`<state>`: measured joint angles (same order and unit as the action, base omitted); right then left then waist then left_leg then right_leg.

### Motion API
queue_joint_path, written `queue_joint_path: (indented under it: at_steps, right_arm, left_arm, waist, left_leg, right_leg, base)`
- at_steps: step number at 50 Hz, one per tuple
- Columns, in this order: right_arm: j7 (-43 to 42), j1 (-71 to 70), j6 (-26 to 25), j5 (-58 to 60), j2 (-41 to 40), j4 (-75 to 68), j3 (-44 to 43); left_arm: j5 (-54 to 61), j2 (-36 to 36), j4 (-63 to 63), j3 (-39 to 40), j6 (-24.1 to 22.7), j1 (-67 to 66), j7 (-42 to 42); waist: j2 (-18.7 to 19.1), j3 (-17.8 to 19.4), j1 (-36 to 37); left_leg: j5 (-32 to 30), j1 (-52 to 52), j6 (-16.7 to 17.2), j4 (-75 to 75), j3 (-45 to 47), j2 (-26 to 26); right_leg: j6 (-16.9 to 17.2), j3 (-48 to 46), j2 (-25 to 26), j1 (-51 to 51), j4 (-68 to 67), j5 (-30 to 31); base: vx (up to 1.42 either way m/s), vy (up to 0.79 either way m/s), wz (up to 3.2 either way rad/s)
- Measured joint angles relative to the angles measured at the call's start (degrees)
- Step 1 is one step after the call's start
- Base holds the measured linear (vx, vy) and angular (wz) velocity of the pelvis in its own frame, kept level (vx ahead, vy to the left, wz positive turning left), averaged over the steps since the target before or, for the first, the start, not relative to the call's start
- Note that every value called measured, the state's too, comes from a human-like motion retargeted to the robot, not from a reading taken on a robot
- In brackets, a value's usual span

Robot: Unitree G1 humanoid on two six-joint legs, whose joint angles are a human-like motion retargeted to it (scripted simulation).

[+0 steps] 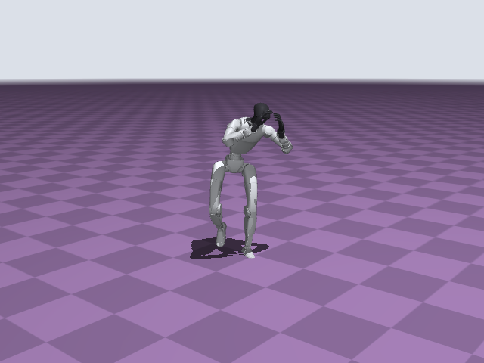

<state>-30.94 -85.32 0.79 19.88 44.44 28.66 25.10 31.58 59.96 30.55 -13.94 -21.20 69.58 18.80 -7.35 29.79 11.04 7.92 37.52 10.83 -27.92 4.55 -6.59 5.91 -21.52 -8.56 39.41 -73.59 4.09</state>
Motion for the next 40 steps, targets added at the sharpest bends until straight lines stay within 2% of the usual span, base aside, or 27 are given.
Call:
queue_joint_path:
  at_steps: [2,5,7,9,12,15,17,18,20,22,24,26,29,32,35,38,40]
  right_arm:
    - [-1.83,3.46,0.5,0.82,1.78,1.63,-2.95]
    - [-1.81,4.13,0.06,1.79,2.53,2.02,-2.81]
    - [-0.37,1.76,-0.7,1.52,2.39,0.84,0.44]
    - [-0.03,1.21,-0.99,1.23,2.74,-0.01,1.19]
    - [0.65,1.08,-0.81,0.08,2.78,-0.47,1.44]
    - [1.22,1.48,-0.76,-2.21,1.71,-0.37,0.36]
    - [1.64,-0.13,-0.09,-3.25,2.16,-0.42,0.68]
    - [0.99,0.98,0.93,-3.89,2.43,0.47,-0.74]
    - [0.34,2.74,0.21,0.12,3.59,0.81,-3.31]
    - [0.59,3.91,1.83,-4.95,0.95,2.1,-3.54]
    - [0.13,3.58,1.79,-4.86,0.64,1.98,-3.39]
    - [-0.4,3.43,2.0,-4.58,1.03,1.95,-3.45]
    - [-0.98,4.17,2.56,-4.32,1.73,2.24,-4.06]
    - [-0.18,4.03,1.76,-2.42,1.39,2.02,-3.77]
    - [-0.01,4.9,1.67,-1.98,1.29,1.95,-4.04]
    - [-0.21,8.34,2.76,-3.19,2.66,3.45,-6.45]
    - [0.13,9.48,2.8,-3.84,3.67,4.31,-7.18]
  left_arm:
    - [-0.74,-2.98,0.31,2.94,1.89,-2.32,1.28]
    - [-2.18,-5.08,1.22,2.93,2.23,-3.44,0.66]
    - [-2.88,-4.61,0.9,-0.38,0.51,-1.88,-0.85]
    - [-3.24,-5.03,-0.35,-1.3,-0.38,-1.44,-0.82]
    - [-3.84,-5.59,-1.72,-1.63,-0.58,-1.54,-0.78]
    - [-2.67,-5.24,-1.89,0.3,1.18,-3.0,-0.03]
    - [-1.93,-4.34,-1.15,1.6,1.57,-3.77,0.04]
    - [-2.06,-3.49,-0.32,4.16,2.85,-6.19,0.99]
    - [-0.69,-2.13,1.55,8.28,4.05,-10.48,0.93]
    - [0.62,-1.35,2.7,8.95,3.87,-11.92,1.2]
    - [0.96,-1.35,3.06,8.88,3.88,-12.05,1.31]
    - [1.29,-2.1,3.16,8.58,3.91,-11.43,0.58]
    - [2.11,-2.97,2.8,8.21,3.91,-10.28,-0.68]
    - [1.45,-2.83,1.92,6.36,3.2,-8.2,-1.49]
    - [2.03,-2.75,0.77,4.97,3.06,-6.3,-1.94]
    - [4.07,-3.18,0.95,5.69,4.26,-6.89,-2.93]
    - [4.36,-4.41,1.32,5.84,4.93,-7.28,-3.57]
  waist:
    - [2.73,0.0,-3.02]
    - [3.8,0.0,-7.53]
    - [1.97,0.0,-11.47]
    - [0.5,0.0,-15.09]
    - [-0.82,0.0,-17.45]
    - [-3.14,0.0,-16.04]
    - [-4.32,0.0,-14.81]
    - [-4.08,0.0,-14.07]
    - [-4.39,0.0,-10.89]
    - [-5.46,0.0,-8.32]
    - [-6.39,0.0,-6.61]
    - [-7.14,0.0,-5.13]
    - [-6.57,0.0,-2.05]
    - [-4.99,0.0,1.17]
    - [-2.69,0.0,3.07]
    - [-0.53,0.0,3.42]
    - [0.22,0.0,3.64]
  left_leg:
    - [2.37,-2.39,-1.56,-2.17,-2.5,2.51]
    - [5.25,-5.23,-2.38,-2.32,-4.57,5.38]
    - [6.68,-6.77,-1.2,-1.26,-5.29,8.39]
    - [9.0,-10.33,-0.37,-1.4,-6.32,11.37]
    - [13.06,-13.5,1.3,-6.72,-7.15,10.9]
    - [10.4,-11.81,0.27,-21.05,-6.37,10.66]
    - [0.35,-5.91,1.74,-34.0,-4.18,11.04]
    - [-4.88,-3.62,3.16,-40.21,-2.93,10.2]
    - [-5.68,-0.22,4.05,-49.2,-2.22,6.35]
    - [-2.47,4.35,2.38,-52.45,-3.36,2.93]
    - [-1.51,8.14,0.03,-49.42,-3.86,2.2]
    - [-0.67,9.94,-0.64,-41.0,-3.31,2.18]
    - [-1.15,8.41,0.76,-21.27,0.04,-0.93]
    - [-0.91,3.43,3.37,1.57,7.68,-5.68]
    - [-1.5,-2.63,3.58,13.87,13.04,-7.12]
    - [-3.77,-4.63,0.44,9.32,10.31,-7.06]
    - [-1.99,-3.05,-0.22,1.74,7.77,-6.81]
  right_leg:
    - [0.83,3.14,0.32,2.88,4.74,-2.68]
    - [4.75,7.56,1.5,5.75,22.59,-1.11]
    - [7.04,7.54,-0.44,4.99,40.21,0.7]
    - [8.5,6.43,-2.3,1.74,55.54,-0.43]
    - [9.09,6.75,0.72,-2.31,67.13,-2.09]
    - [9.09,9.46,3.37,-6.5,67.26,2.21]
    - [9.07,10.3,1.87,-7.16,63.57,2.63]
    - [8.99,10.97,1.44,-7.54,58.66,0.21]
    - [9.09,12.2,4.37,-8.53,50.68,-3.85]
    - [9.09,12.68,7.74,-10.23,47.4,-5.66]
    - [9.08,13.14,8.57,-12.86,46.4,-7.32]
    - [8.67,13.11,8.34,-15.68,45.71,-9.8]
    - [8.14,11.63,10.38,-21.3,46.09,-13.17]
    - [8.83,10.5,14.47,-28.05,49.13,-14.73]
    - [8.11,9.16,17.33,-34.54,49.52,-15.57]
    - [4.31,6.38,16.69,-34.8,39.3,-11.58]
    - [4.56,5.34,13.92,-28.46,24.95,-3.05]
  base:
    - [0.81,0.14,1.42]
    - [0.78,0.04,1.15]
    - [0.8,-0.05,1.3]
    - [0.91,-0.24,1.42]
    - [0.91,-0.51,0.65]
    - [0.89,-0.32,-0.43]
    - [0.92,0.07,-0.76]
    - [0.97,0.07,-0.94]
    - [0.92,-0.18,-1.2]
    - [0.87,-0.27,-0.96]
    - [0.88,-0.03,-0.34]
    - [0.9,0.05,0.08]
    - [0.93,-0.02,0.05]
    - [0.98,0.03,-0.14]
    - [0.99,0.16,0.31]
    - [0.94,0.21,0.81]
    - [0.9,0.2,0.83]
